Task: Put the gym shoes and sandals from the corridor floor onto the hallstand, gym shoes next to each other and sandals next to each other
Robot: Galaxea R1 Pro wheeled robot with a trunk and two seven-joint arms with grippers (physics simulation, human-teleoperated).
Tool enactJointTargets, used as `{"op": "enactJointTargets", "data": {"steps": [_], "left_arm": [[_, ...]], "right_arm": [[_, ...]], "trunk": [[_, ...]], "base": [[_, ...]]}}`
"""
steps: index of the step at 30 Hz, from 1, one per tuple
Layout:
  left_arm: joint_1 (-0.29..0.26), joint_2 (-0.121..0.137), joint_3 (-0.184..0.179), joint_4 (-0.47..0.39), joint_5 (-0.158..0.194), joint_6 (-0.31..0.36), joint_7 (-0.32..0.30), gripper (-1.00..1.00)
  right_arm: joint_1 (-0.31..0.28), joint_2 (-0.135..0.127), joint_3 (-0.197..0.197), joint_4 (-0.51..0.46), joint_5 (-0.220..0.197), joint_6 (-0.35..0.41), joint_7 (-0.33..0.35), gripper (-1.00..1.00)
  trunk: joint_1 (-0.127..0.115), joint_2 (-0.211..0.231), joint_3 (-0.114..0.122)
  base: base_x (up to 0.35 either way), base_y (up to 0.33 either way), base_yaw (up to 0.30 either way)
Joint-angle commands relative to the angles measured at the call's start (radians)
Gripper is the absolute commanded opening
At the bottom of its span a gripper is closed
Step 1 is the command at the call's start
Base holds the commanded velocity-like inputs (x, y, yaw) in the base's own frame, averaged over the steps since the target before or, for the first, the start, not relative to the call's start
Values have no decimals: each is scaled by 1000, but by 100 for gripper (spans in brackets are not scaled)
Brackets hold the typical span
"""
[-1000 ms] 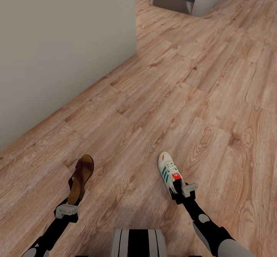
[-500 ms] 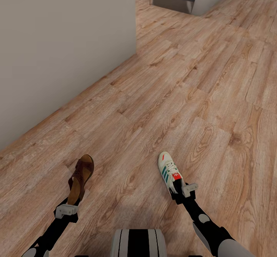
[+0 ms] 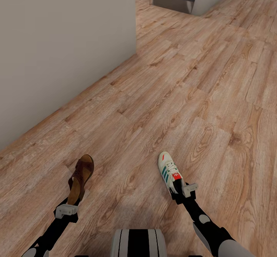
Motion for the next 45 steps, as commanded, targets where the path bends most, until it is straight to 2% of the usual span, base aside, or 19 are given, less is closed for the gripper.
{"op": "enactJointTargets", "data": {"steps": [1,17,45], "left_arm": [[0,0,2,1,6,0,-9,-100],[0,0,2,1,6,0,-9,-100],[0,0,3,1,7,0,-9,-100]], "right_arm": [[0,0,0,1,0,-5,2,100],[8,-2,0,2,-2,-59,0,100],[6,5,-5,60,-4,-81,-1,100]], "trunk": [[0,0,-1],[0,0,-1],[0,0,-4]], "base": [[0,0,0],[0,0,0],[0,0,0]]}}
